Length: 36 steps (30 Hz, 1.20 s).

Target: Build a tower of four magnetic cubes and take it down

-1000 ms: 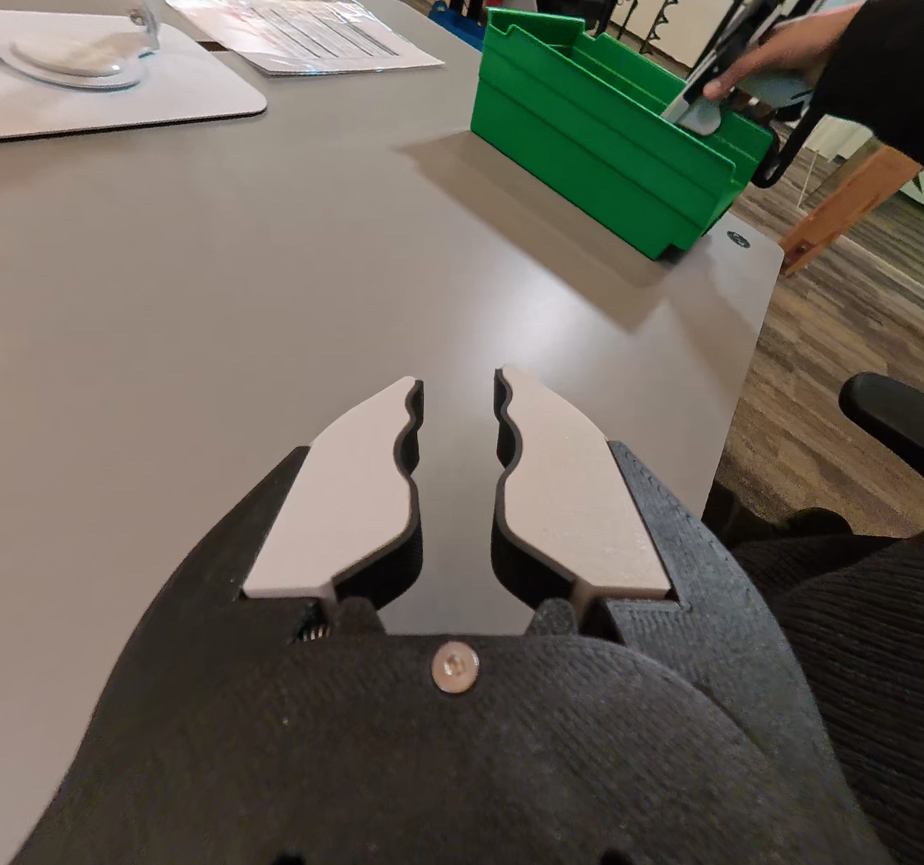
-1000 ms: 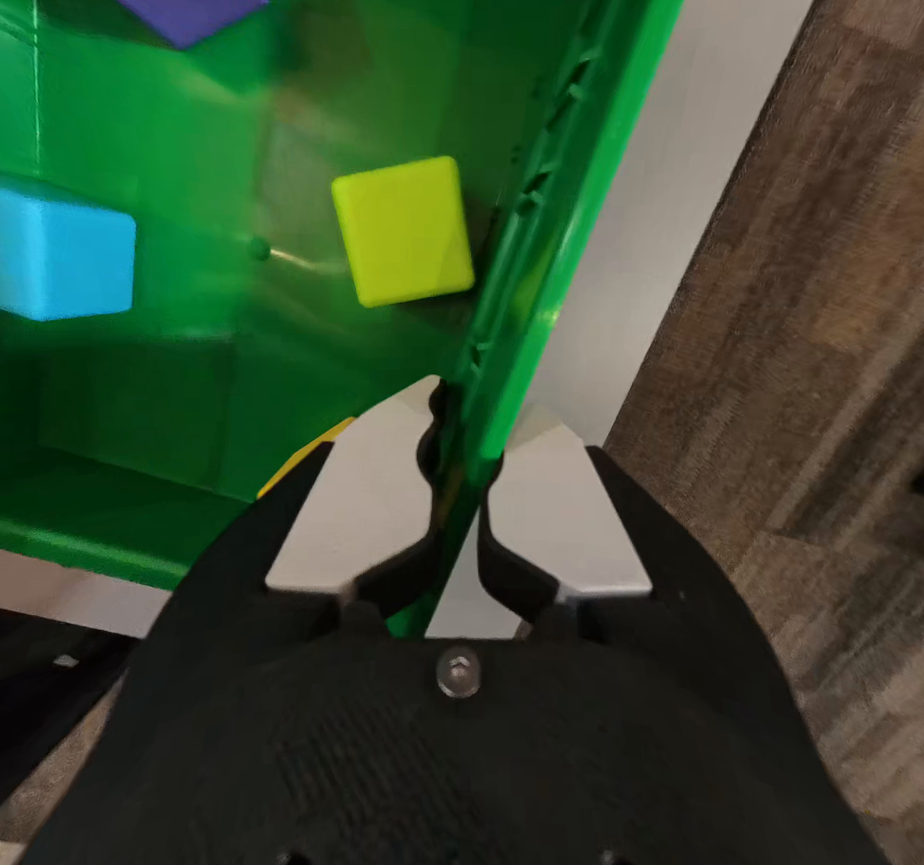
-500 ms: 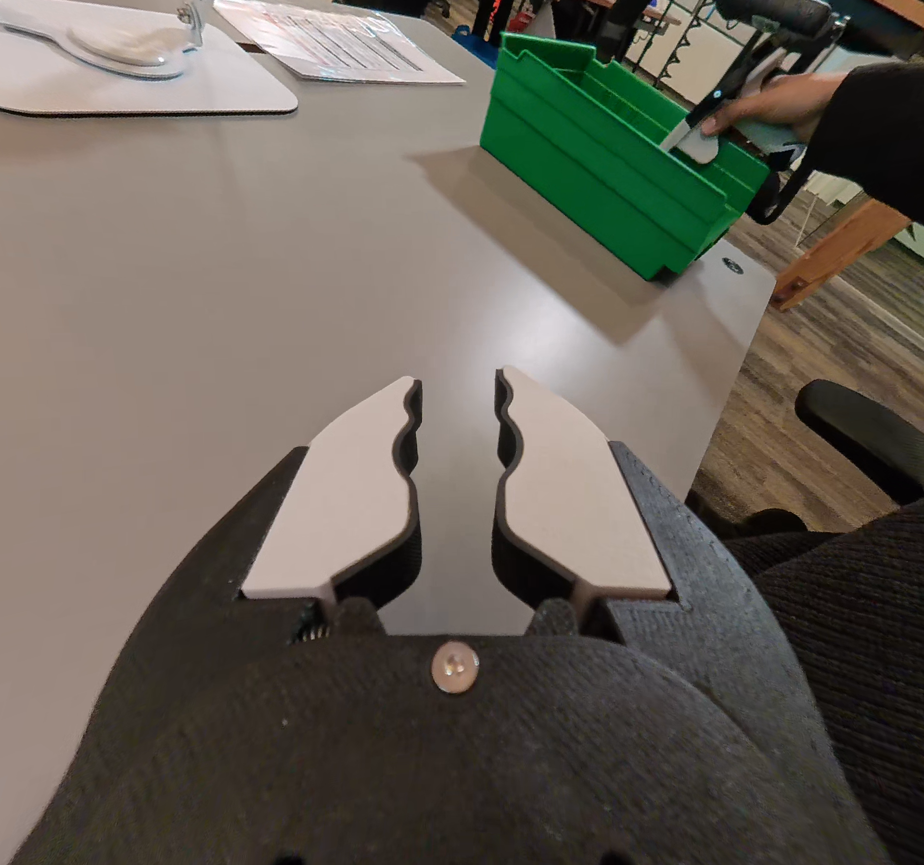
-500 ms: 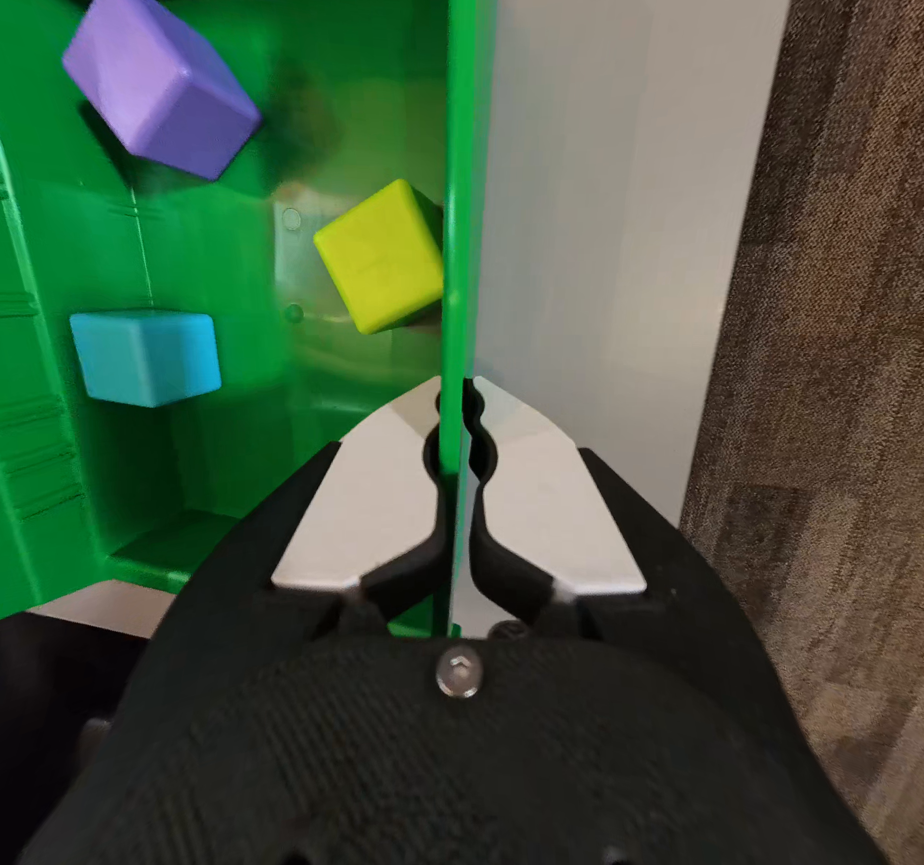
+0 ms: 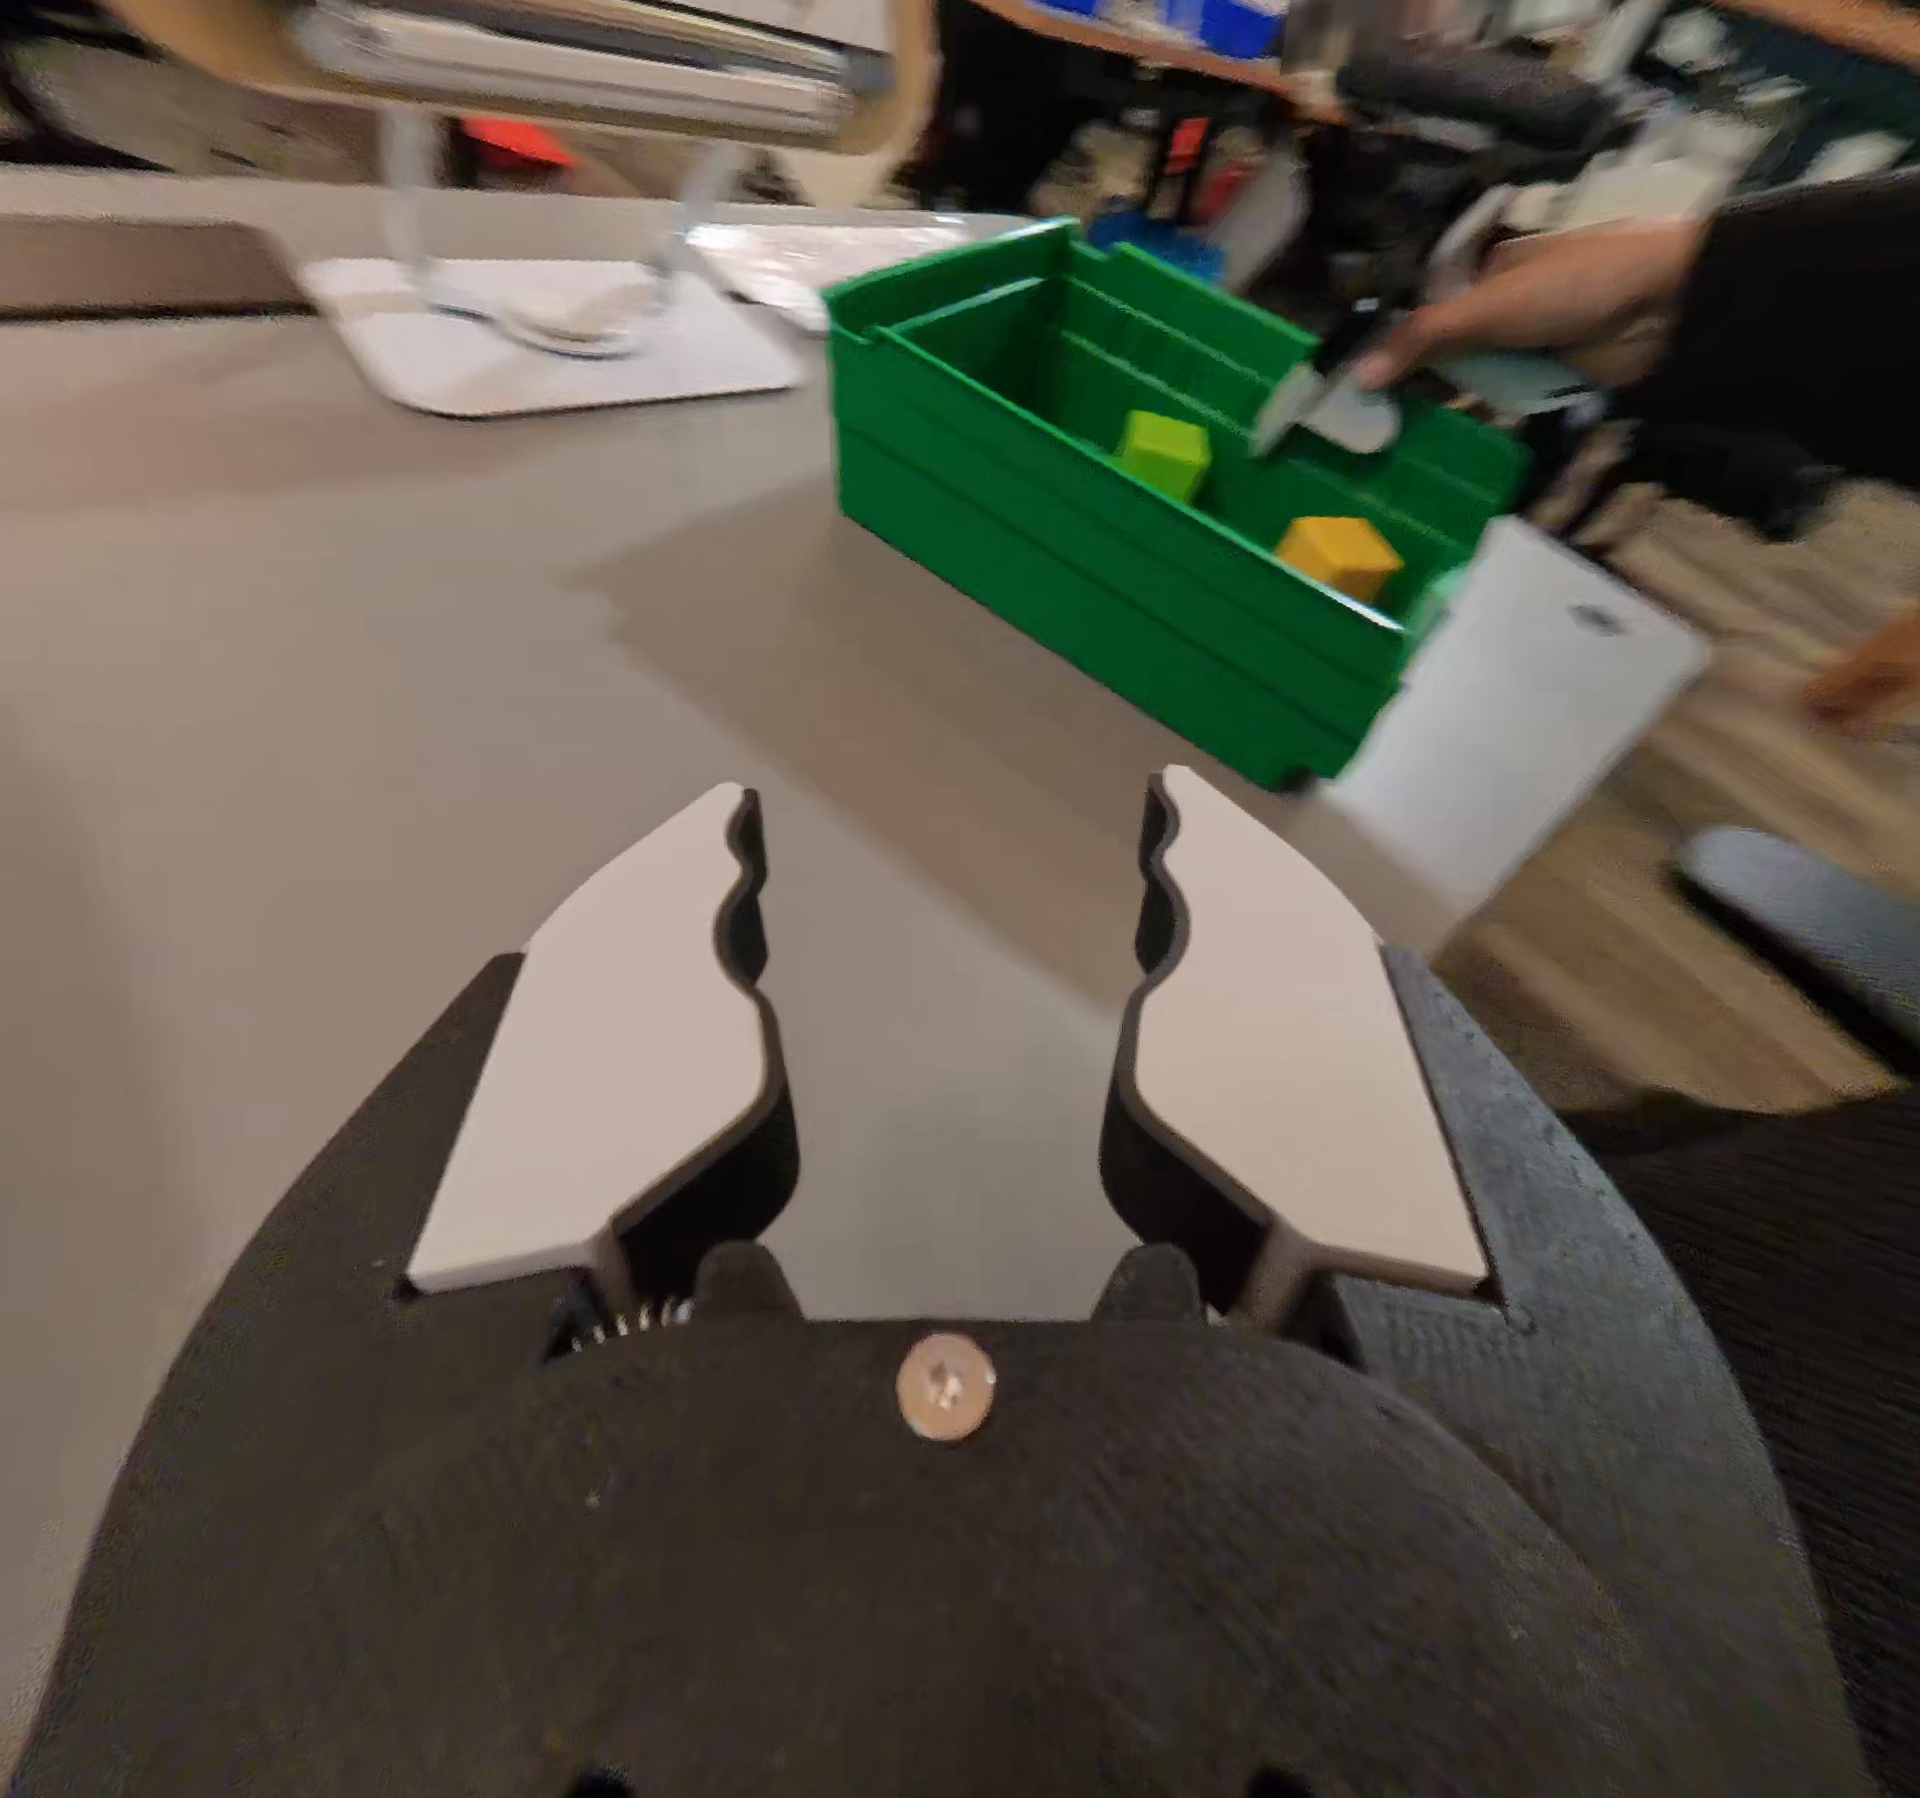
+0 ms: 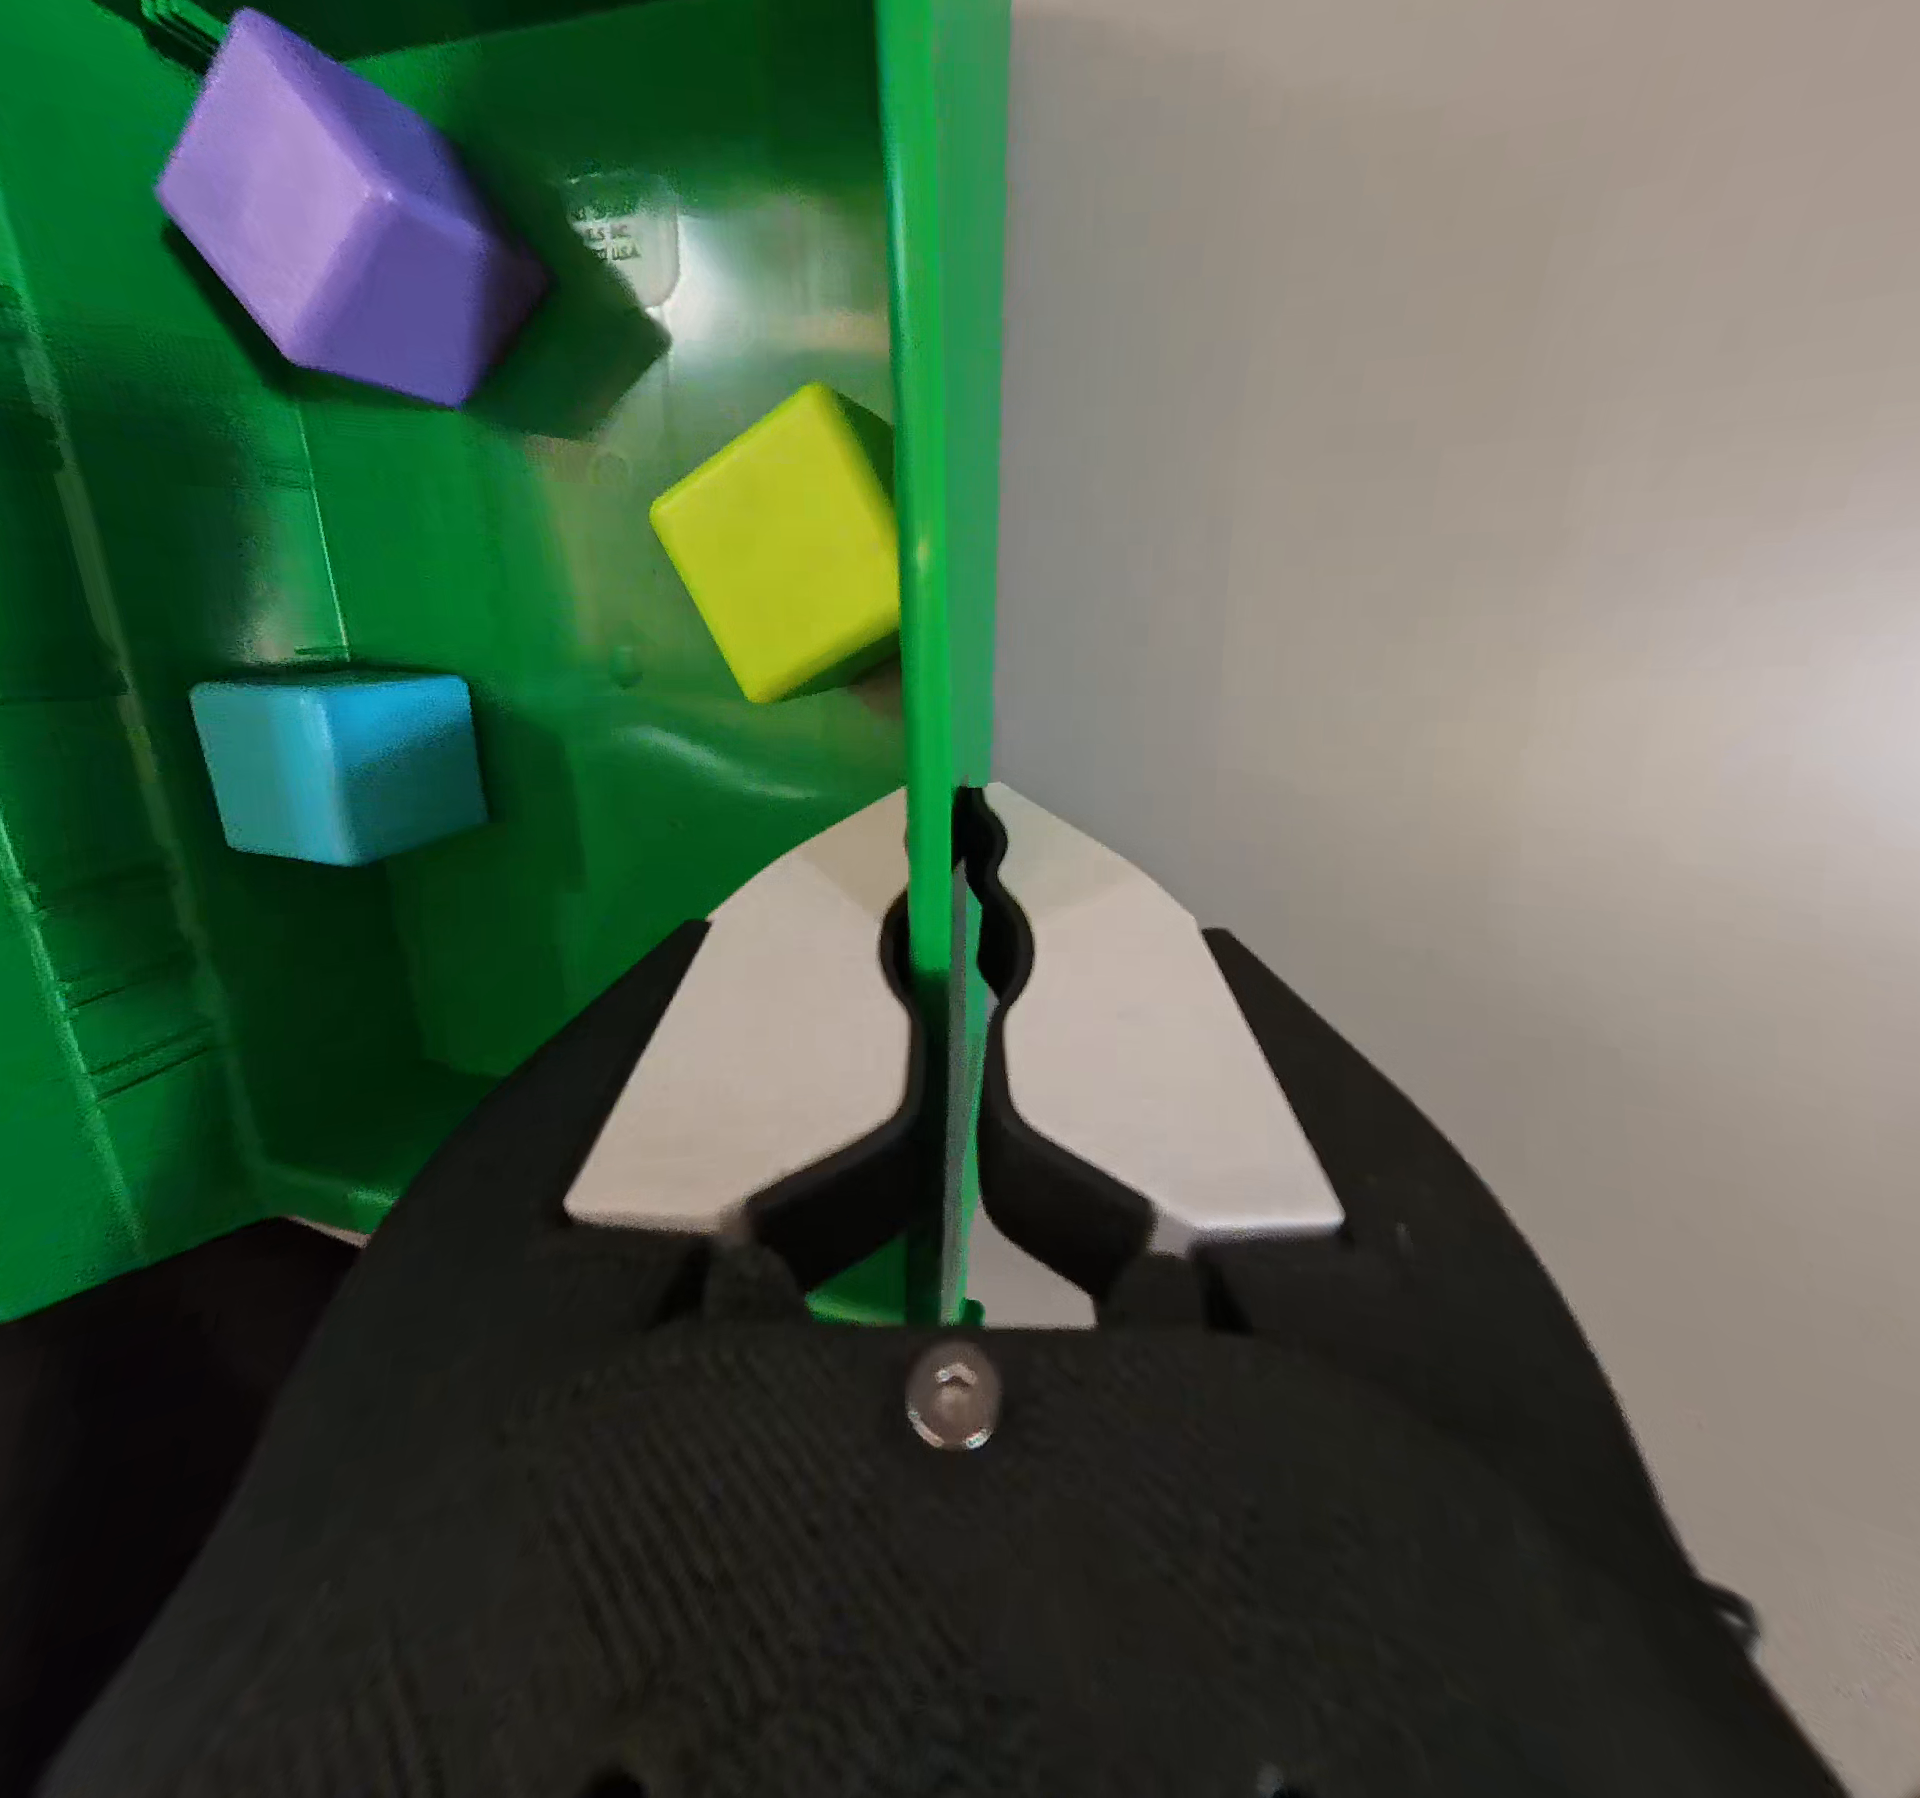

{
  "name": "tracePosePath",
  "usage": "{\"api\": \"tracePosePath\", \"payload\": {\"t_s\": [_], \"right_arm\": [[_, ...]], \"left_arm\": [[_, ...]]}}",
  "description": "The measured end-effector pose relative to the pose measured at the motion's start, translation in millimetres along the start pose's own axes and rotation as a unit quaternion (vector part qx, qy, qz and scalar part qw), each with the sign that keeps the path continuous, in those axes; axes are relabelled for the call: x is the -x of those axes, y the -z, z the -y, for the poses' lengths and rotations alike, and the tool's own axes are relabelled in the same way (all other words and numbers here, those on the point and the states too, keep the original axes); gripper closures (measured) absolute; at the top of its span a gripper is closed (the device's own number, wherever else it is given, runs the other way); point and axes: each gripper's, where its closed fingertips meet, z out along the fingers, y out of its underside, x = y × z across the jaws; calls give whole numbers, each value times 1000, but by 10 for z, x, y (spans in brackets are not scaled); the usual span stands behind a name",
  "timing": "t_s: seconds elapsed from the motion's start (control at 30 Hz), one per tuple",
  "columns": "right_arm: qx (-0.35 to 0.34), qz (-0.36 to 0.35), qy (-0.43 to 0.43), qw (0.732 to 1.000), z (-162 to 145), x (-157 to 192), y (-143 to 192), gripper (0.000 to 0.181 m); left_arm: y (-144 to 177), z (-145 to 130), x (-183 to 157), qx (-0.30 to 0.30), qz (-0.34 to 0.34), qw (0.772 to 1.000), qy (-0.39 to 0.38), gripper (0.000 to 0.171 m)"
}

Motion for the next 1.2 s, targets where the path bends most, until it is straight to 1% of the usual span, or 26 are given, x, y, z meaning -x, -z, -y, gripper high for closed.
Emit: {"api": "tracePosePath", "payload": {"t_s": [0.07,0.1,0.13,0.17,0.2,0.23,0.27,0.3,0.37,0.4,0.47,0.57,0.6,0.67,0.7,0.77,0.87,0.93,1.1,1.2], "right_arm": [[3,3,17,1000,115,406,-137,177],[4,6,23,1000,176,613,-213,177],[4,11,32,999,241,822,-295,177],[3,18,39,999,306,1031,-381,177],[3,28,42,999,367,1242,-470,177],[3,38,44,998,423,1447,-553,176],[0,44,47,998,488,1637,-611,176],[-3,45,57,997,551,1808,-658,176],[-5,45,72,996,637,2116,-739,176],[-4,49,74,996,660,2259,-775,176],[2,48,78,996,672,2499,-842,176],[3,45,92,995,671,2752,-894,176],[4,46,94,995,662,2808,-905,176],[5,50,93,994,638,2887,-918,176],[5,50,93,994,628,2915,-920,176],[4,50,89,995,604,2961,-922,175],[-7,62,79,995,593,3022,-900,173],[-27,87,79,993,636,3074,-854,164],[-50,139,73,986,683,3120,-706,152],[-66,168,79,980,663,3109,-550,148]], "left_arm": [[268,93,377,-13,111,992,-50,88],[441,191,619,-34,179,979,-88,84],[647,313,892,-63,255,958,-119,86],[850,400,1135,-76,318,934,-143,86],[1013,433,1329,-66,363,916,-156,83],[1156,438,1505,-51,400,903,-151,78],[1269,413,1658,-37,426,895,-131,72],[1316,356,1770,-19,427,898,-104,72],[1270,156,1929,41,387,920,-49,93],[1249,42,2009,75,374,924,-20,95],[1233,-153,2139,136,360,923,6,97],[1182,-284,2213,192,356,915,-7,99],[1137,-313,2206,211,348,913,-18,108],[1026,-393,2198,256,328,908,-45,133],[986,-431,2230,276,328,902,-54,146],[894,-516,2264,303,314,897,-65,162],[860,-524,2298,308,307,897,-78,163],[880,-526,2313,311,309,894,-89,162],[921,-508,2333,302,306,900,-79,163],[964,-413,2322,280,305,908,-68,163]]}}
